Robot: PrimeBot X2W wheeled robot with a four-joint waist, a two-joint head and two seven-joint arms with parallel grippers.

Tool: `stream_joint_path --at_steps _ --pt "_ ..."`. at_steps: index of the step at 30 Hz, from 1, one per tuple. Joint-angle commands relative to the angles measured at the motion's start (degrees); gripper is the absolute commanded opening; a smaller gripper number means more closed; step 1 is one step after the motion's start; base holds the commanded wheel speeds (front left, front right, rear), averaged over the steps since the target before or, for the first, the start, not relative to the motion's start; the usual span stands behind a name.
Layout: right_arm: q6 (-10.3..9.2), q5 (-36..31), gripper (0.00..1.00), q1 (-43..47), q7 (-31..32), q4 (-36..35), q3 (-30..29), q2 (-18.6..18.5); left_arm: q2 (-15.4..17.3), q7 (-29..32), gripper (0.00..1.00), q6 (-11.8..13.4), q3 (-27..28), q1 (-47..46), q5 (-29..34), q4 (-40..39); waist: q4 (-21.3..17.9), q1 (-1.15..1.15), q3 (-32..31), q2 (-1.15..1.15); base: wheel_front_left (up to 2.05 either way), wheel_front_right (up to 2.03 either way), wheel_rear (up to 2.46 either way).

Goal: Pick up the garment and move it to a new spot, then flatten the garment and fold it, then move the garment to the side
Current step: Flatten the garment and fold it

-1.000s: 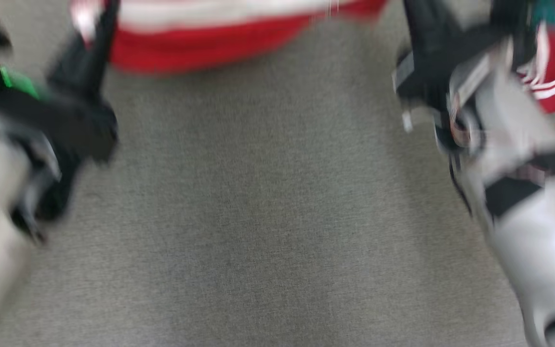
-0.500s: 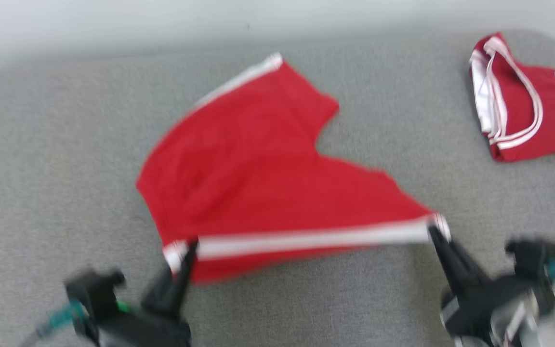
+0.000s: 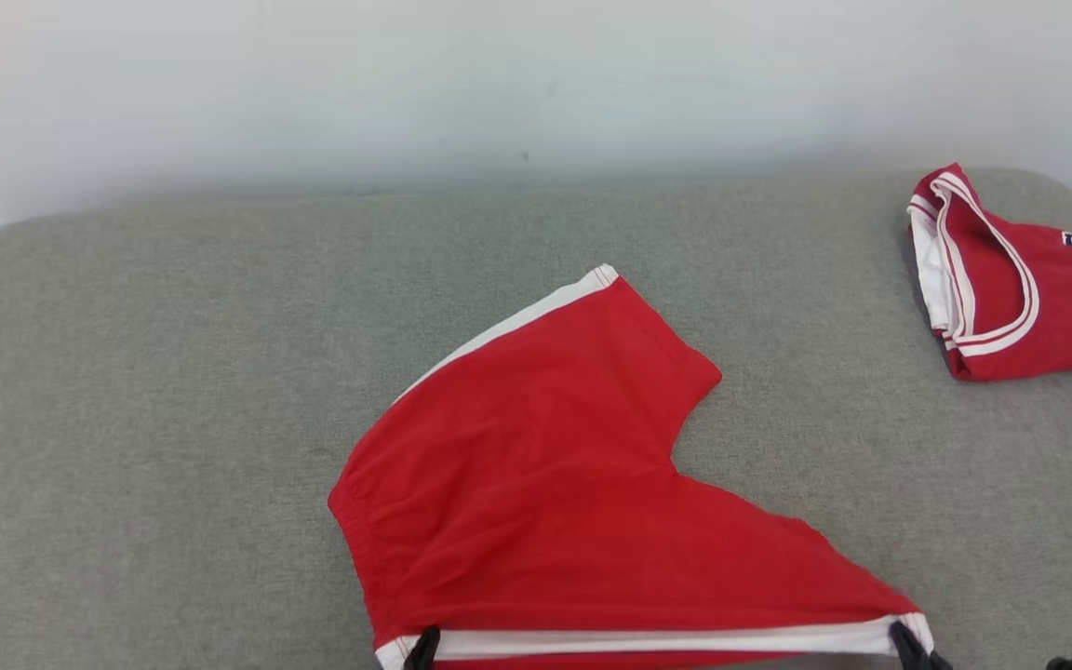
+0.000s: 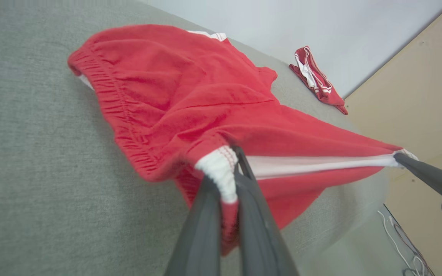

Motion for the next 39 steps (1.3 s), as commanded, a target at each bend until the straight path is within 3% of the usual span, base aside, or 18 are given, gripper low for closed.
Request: stream_joint_path --at_steps 1,8,12,24,35,36,37,38,39 --pt "-0.17 0.1 0.0 -1.7 0.1 -0.7 -0.9 0.2 -0.6 -0.1 0.0 -0.4 1.1 -0.1 1.5 -0.6 0.7 0.01 -0.8 0.01 0.0 0.0 0.0" --pt "-0.17 0.1 0.0 -12.3 1.6 1.3 -1.0 -1.3 -3.3 -0.1 0.0 -1.7 3.2 -4.3 4.4 -1.8 3.0 0.01 -0.8 0.01 0.0 0.0 0.0" --pt "-0.17 -1.2 0.0 -23.4 2.6 6.9 0.4 -3.3 -5.1 -0.1 0.0 -2.5 4.1 -9.0 4.4 0.1 4.9 0.01 1.1 0.01 0.0 0.0 0.0" --pt "-0.17 -8.4 0.0 -56.0 -0.9 36.8 4.6 -2.7 -10.2 -0.1 0.0 -3.9 5.8 -27.4 3.3 16.1 10.1 0.01 10.2 0.01 0.0 0.0 0.0" --pt "-0.17 -12.4 0.0 -70.9 -11.0 60.6 5.5 -0.4 -11.1 -0.1 0.0 -3.9 4.2 -32.1 2.7 20.5 11.2 0.01 13.1 0.01 0.0 0.0 0.0" --pt "-0.17 -12.6 0.42 -71.7 -12.0 61.9 6.0 -0.1 -11.1 -0.1 0.0 -3.9 4.4 -32.0 3.0 20.6 11.2 0.01 13.1 0.01 0.0 0.0 0.0" --pt "-0.17 -12.5 1.0 -72.3 -13.0 63.3 6.5 0.2 -11.3 -0.1 0.22 -3.9 4.6 -31.8 3.3 20.8 11.1 0.01 12.9 0.01 0.0 0.0 0.0" --pt "-0.17 -12.5 1.0 -72.6 -13.8 64.5 7.1 0.3 -11.5 -0.1 0.75 -3.9 4.7 -31.6 3.8 21.1 11.1 0.01 12.6 0.01 0.0 0.0 0.0" --pt "-0.17 -12.7 1.0 -72.8 -14.5 65.6 8.1 0.3 -11.5 -0.1 1.0 -3.9 4.6 -31.3 4.3 21.6 11.0 0.01 12.1 0.01 0.0 0.0 0.0"
